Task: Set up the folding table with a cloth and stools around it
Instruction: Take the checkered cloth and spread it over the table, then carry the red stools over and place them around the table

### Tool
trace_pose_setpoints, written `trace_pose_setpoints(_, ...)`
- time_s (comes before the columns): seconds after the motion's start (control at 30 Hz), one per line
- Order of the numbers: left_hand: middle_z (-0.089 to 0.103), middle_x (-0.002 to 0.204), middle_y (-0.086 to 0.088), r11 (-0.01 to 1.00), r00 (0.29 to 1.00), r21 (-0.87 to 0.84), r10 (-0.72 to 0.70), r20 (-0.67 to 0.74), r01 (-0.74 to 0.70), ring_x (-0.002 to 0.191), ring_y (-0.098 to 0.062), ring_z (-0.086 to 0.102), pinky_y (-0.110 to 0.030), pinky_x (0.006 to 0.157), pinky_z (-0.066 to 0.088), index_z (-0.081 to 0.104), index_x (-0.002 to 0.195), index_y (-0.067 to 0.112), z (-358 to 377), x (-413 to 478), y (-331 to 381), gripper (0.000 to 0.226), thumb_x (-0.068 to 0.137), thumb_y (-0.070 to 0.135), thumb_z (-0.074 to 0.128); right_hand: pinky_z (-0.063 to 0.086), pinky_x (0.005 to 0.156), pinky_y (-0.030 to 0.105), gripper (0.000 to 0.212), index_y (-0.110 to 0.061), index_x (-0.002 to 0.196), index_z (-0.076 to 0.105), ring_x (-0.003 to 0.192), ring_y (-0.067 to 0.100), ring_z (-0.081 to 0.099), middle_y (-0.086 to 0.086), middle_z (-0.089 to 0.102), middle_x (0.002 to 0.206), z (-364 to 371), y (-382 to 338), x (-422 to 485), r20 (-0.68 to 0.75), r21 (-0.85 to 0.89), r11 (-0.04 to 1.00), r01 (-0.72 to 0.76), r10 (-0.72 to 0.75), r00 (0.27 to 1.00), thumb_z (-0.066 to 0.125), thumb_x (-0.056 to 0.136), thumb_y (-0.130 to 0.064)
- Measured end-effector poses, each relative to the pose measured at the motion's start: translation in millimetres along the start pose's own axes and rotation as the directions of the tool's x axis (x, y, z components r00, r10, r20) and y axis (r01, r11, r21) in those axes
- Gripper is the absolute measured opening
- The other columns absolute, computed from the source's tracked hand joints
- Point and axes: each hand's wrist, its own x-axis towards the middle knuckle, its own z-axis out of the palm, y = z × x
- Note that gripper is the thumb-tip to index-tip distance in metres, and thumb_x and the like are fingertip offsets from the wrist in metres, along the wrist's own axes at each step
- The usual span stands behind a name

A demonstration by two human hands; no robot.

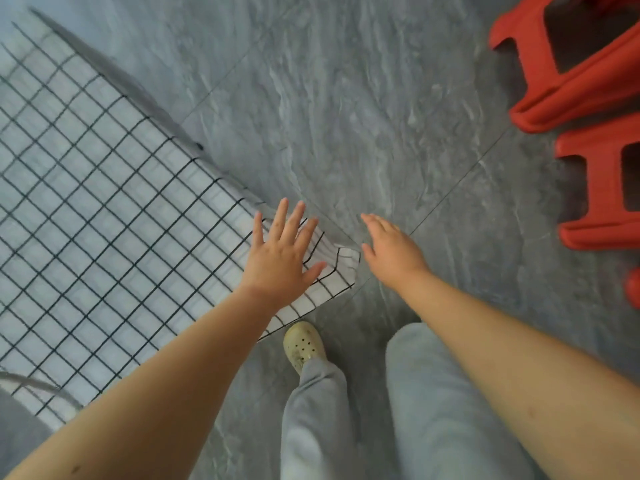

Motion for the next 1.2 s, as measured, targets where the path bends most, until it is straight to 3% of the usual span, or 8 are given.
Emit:
trace_pose_setpoints(0.23, -0.016, 0.159, 0.000, 1.000, 0.993, 0.015, 0.007, -0.116, -0.005, 0.144, -0.024, -0.020, -0.053, 0.115, -0.009, -0.015, 0.149, 0.025, -92.3, 79.2, 77.7, 0.072, 0.090, 0.064, 0.002, 0.023, 0.115, 0.040, 0.063, -0.008, 0.146, 0.031, 0.143, 0.030, 0.025, 0.014, 0.028, 0.154, -103.6, 88.0, 3.6, -0.225, 0.051, 0.994, -0.099, 0.108, 0.968, 0.044, 0.095, -0.044)
trace_pose_setpoints(0.43, -0.022, 0.155, 0.003, 0.997, 0.980, -0.003, 0.076, -0.182, -0.078, 0.145, -0.023, -0.018, -0.053, 0.117, -0.004, -0.015, 0.149, 0.027, -169.9, 184.0, 215.2, 0.074, 0.088, 0.065, 0.002, 0.024, 0.113, 0.047, 0.084, -0.004, 0.144, 0.035, 0.142, 0.036, 0.025, 0.021, 0.027, 0.154, -204.9, 262.2, -2.5, -0.354, 0.130, 0.956, -0.261, 0.291, 0.889, 0.024, 0.084, -0.062)
trace_pose_setpoints(0.53, -0.018, 0.158, 0.002, 0.988, 0.969, 0.012, 0.152, -0.194, -0.153, 0.145, -0.023, -0.018, -0.053, 0.117, -0.004, -0.017, 0.148, 0.027, -201.8, 244.7, 311.5, 0.074, 0.087, 0.065, 0.000, 0.018, 0.116, 0.045, 0.082, -0.005, 0.146, 0.031, 0.145, 0.034, 0.019, 0.019, 0.021, 0.156, -255.6, 365.6, -18.2, -0.408, 0.197, 0.918, -0.344, 0.395, 0.823, 0.032, 0.085, -0.060)
trace_pose_setpoints(0.67, -0.007, 0.160, 0.000, 0.950, 0.930, 0.016, 0.310, -0.199, -0.313, 0.147, -0.024, -0.008, -0.053, 0.116, 0.000, -0.011, 0.149, 0.026, -242.4, 317.4, 450.3, 0.075, 0.086, 0.065, 0.005, 0.018, 0.117, 0.045, 0.083, -0.005, 0.147, 0.029, 0.145, 0.034, 0.019, 0.020, 0.021, 0.156, -305.0, 501.5, -55.6, -0.484, 0.274, 0.834, -0.479, 0.550, 0.681, 0.029, 0.085, -0.061)
trace_pose_setpoints(0.9, -0.013, 0.159, 0.002, 0.876, 0.860, 0.028, 0.479, -0.177, -0.482, 0.146, -0.021, -0.011, -0.050, 0.117, 0.000, -0.012, 0.150, 0.024, -279.6, 401.9, 643.4, 0.080, 0.088, 0.067, 0.014, 0.012, 0.118, 0.046, 0.085, -0.005, 0.149, 0.022, 0.144, 0.037, 0.012, 0.024, 0.016, 0.155, -322.8, 676.6, -122.7, -0.400, 0.584, 0.513, -0.629, 0.856, 0.326, 0.035, 0.089, -0.064)
trace_pose_setpoints(0.97, -0.014, 0.159, 0.001, 0.867, 0.855, 0.013, 0.494, -0.156, -0.499, 0.146, -0.020, -0.012, -0.050, 0.117, 0.001, -0.011, 0.151, 0.023, -284.3, 420.7, 680.2, 0.083, 0.087, 0.067, 0.020, 0.008, 0.119, 0.042, 0.089, -0.003, 0.149, 0.018, 0.145, 0.037, 0.007, 0.024, 0.009, 0.157, -320.5, 701.2, -134.4, -0.293, 0.727, 0.376, -0.575, 0.927, 0.235, 0.056, 0.086, -0.053)
trace_pose_setpoints(1.07, -0.019, 0.158, 0.001, 0.870, 0.870, -0.038, 0.487, -0.076, -0.491, 0.146, -0.020, -0.013, -0.052, 0.117, 0.003, -0.013, 0.150, 0.024, -284.9, 448.5, 719.6, 0.091, 0.085, 0.070, 0.031, 0.004, 0.119, 0.039, 0.103, -0.005, 0.151, 0.008, 0.147, 0.034, -0.002, 0.020, -0.003, 0.159, -312.7, 722.6, -141.9, -0.187, 0.839, 0.263, -0.476, 0.961, 0.202, 0.069, 0.079, -0.047)
trace_pose_setpoints(1.2, -0.022, 0.157, -0.001, 0.900, 0.900, -0.009, 0.436, 0.008, -0.436, 0.145, -0.022, -0.017, -0.054, 0.117, 0.003, -0.018, 0.149, 0.024, -280.6, 478.1, 751.7, 0.102, 0.081, 0.075, 0.038, 0.007, 0.118, 0.036, 0.114, -0.004, 0.151, 0.001, 0.147, 0.032, -0.002, 0.022, -0.008, 0.158, -299.2, 737.7, -133.8, -0.150, 0.897, 0.236, -0.374, 0.958, 0.245, 0.074, 0.075, -0.046)
